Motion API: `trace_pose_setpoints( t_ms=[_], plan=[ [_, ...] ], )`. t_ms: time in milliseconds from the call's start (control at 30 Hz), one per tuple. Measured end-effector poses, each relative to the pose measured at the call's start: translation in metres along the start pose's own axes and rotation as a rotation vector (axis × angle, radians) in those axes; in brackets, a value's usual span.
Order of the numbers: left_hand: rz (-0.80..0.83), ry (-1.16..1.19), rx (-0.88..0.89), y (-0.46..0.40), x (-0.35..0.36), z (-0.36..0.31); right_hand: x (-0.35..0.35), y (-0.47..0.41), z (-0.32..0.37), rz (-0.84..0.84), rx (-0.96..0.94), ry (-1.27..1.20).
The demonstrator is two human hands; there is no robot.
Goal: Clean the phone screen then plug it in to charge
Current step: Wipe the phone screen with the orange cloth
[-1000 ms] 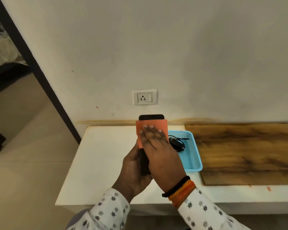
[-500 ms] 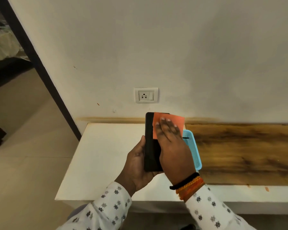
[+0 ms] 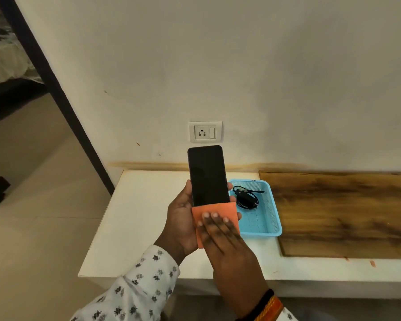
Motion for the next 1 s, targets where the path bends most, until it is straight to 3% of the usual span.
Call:
trace_pose_setpoints(
  t_ms=[467, 767, 1000],
  plan=[
    [-0.159, -0.005, 0.115, 0.007, 0.013, 0.004, 0.0, -0.017, -0.022, -0.154, 0.098, -0.044],
    [-0.099, -0.032, 0.068, 0.015, 0.017, 0.013, -0.025, -0.089, -0.035, -0.133, 0.198, -0.049],
    [-0.115, -0.058, 0.062, 0.015, 0.013, 0.011, -0.024, -0.086, -0.034, -0.128, 0.225, -0.079]
  ],
)
Point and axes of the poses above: each hand's wrist, its own y-axis away from the middle knuckle, its own x-axis out of the palm, z = x × y, the point moved 1 cm from there along -y, towards the middle knuckle, and after that the axes turned 14 degrees about x, right-handed, at the moved point
